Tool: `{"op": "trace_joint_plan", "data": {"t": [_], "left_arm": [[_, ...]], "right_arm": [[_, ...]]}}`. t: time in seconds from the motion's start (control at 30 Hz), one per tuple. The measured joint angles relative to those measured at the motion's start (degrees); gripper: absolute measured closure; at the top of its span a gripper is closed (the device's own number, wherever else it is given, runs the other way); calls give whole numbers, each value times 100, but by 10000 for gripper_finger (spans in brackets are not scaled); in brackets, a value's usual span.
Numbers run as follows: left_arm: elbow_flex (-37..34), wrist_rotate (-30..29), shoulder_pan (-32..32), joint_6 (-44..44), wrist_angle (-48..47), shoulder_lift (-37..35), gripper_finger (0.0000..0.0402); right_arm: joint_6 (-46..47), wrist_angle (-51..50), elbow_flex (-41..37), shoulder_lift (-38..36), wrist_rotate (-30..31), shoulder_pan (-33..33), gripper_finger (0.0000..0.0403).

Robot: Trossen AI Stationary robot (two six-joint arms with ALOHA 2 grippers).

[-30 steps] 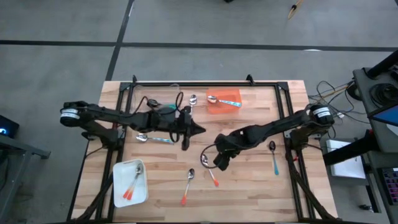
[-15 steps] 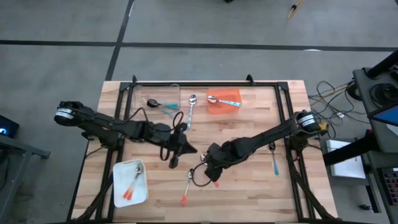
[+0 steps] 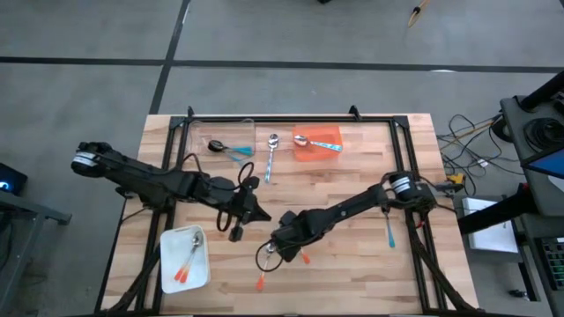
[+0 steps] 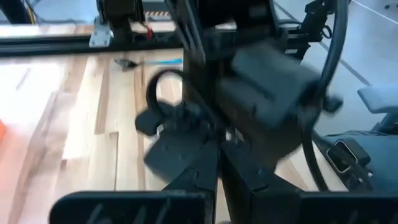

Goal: Sort silverware by color (type)
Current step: Put the orange spoon into the white bin

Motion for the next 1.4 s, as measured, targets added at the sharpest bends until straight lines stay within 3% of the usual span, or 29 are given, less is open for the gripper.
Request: {"op": "trace_joint_plan", "data": {"t": [0.3, 0.43, 0.63, 0.93, 1.17, 1.4], "left_arm": [[0, 4, 2, 238, 23, -21, 401], [0, 4, 2, 265, 16, -21, 402], [0, 4, 2, 265, 22, -21, 402], [0, 16, 2, 70, -2, 0, 401], [4, -937, -30, -296, -7, -6, 402], [-26, -1602, -83, -717, -29, -6, 402]], "right_arm": [[-28, -253, 345, 358, 151, 2, 230], [-178, -278, 320, 358, 193, 2, 273], [-335, -212, 246, 349, 297, 2, 376], [-1216, -430, 220, 223, 511, 213, 390], [-1441, -1925, 5, -379, 1767, 442, 391], [-1939, -1406, -1015, -1635, 2933, 442, 391]]}}
